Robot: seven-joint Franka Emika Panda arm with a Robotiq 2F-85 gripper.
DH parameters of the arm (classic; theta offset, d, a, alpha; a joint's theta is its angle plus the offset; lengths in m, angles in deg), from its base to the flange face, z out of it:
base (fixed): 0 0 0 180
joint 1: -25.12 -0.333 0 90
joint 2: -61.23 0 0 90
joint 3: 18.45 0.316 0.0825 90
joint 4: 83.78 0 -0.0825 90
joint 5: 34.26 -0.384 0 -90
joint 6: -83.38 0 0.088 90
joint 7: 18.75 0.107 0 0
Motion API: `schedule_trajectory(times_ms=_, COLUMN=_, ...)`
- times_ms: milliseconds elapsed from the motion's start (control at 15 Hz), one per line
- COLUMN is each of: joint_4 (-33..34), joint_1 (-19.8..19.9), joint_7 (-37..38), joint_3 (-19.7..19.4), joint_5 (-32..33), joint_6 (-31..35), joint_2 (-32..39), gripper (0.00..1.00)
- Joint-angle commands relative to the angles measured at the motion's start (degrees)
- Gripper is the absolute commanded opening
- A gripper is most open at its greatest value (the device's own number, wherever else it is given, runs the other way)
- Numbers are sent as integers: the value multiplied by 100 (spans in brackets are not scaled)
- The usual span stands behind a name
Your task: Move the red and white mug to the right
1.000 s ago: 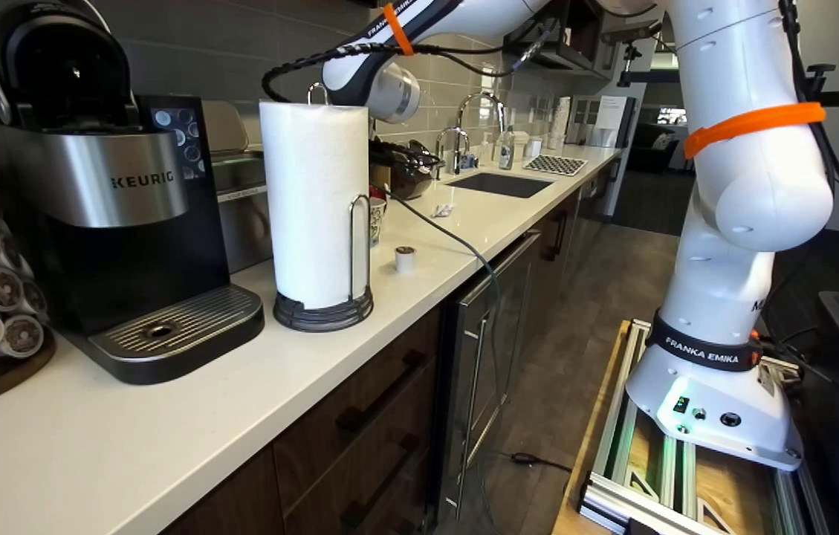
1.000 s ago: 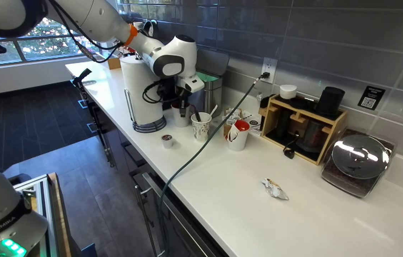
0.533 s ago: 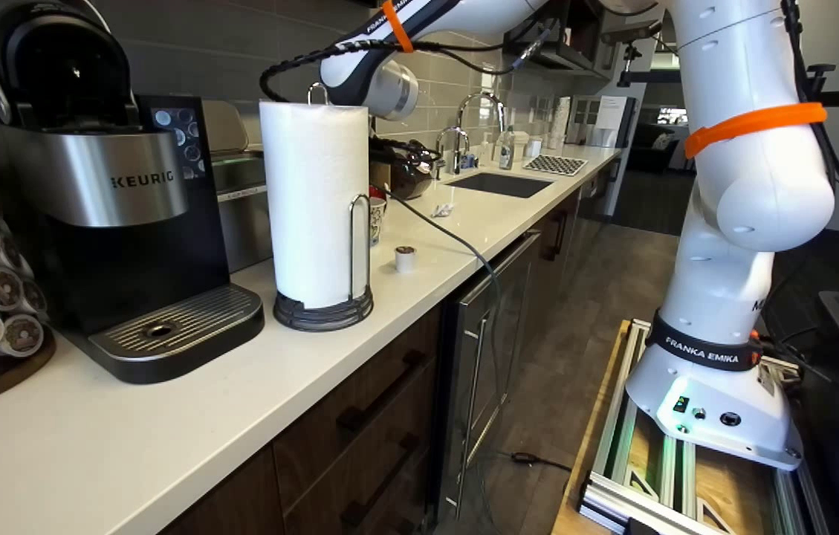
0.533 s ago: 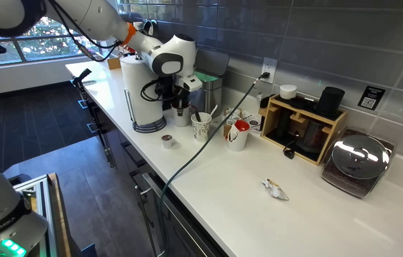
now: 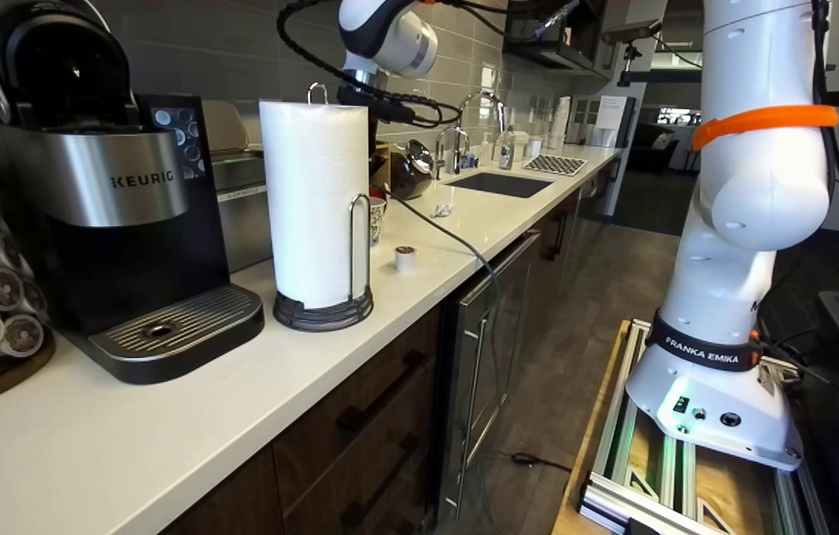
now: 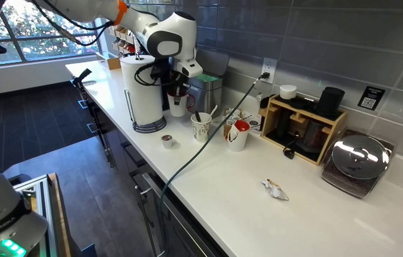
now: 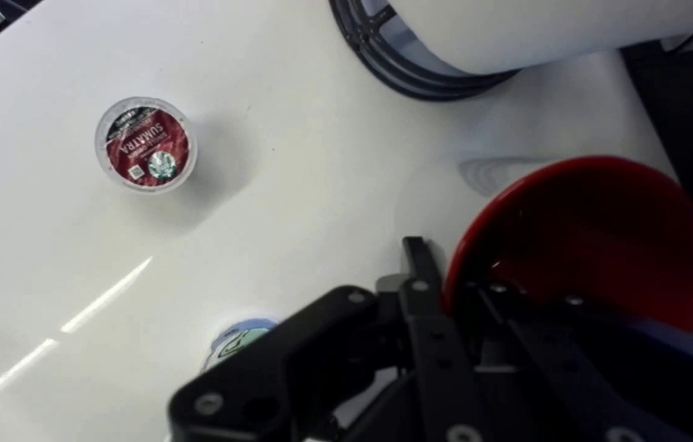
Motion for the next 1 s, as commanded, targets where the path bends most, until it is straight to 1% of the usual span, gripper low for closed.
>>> schedule_trajectory(times_ms=0, joint_4=-262, joint_1=143, joint_7=-163, joint_3=-31, joint_5=-266, joint_6=-321, joint_2=-745, gripper=3)
schedule_trajectory(times_ms=267, joint_4=-493, joint_1=288, joint_7=73, joint_3=-172, joint_5=-185, joint_6=-441, joint_2=-1471, gripper=3)
schedule_trajectory(times_ms=400, joint_4=-715, joint_1=419, joint_7=305, joint_3=-288, joint_5=-140, joint_6=-335, joint_2=-1823, gripper=3)
schedule_trajectory(times_ms=667, joint_4=-1234, joint_1=825, joint_7=916, joint_3=-559, joint_5=-107, joint_6=-264, joint_2=-2395, gripper=3)
schedule_trajectory(times_ms=867, joint_4=-1605, joint_1=1159, joint_7=1260, joint_3=-773, joint_5=-171, joint_6=-215, joint_2=-2591, gripper=3)
schedule_trajectory(times_ms=933, joint_4=-1720, joint_1=1248, joint_7=1311, joint_3=-859, joint_5=-304, joint_6=-226, joint_2=-2629, gripper=3)
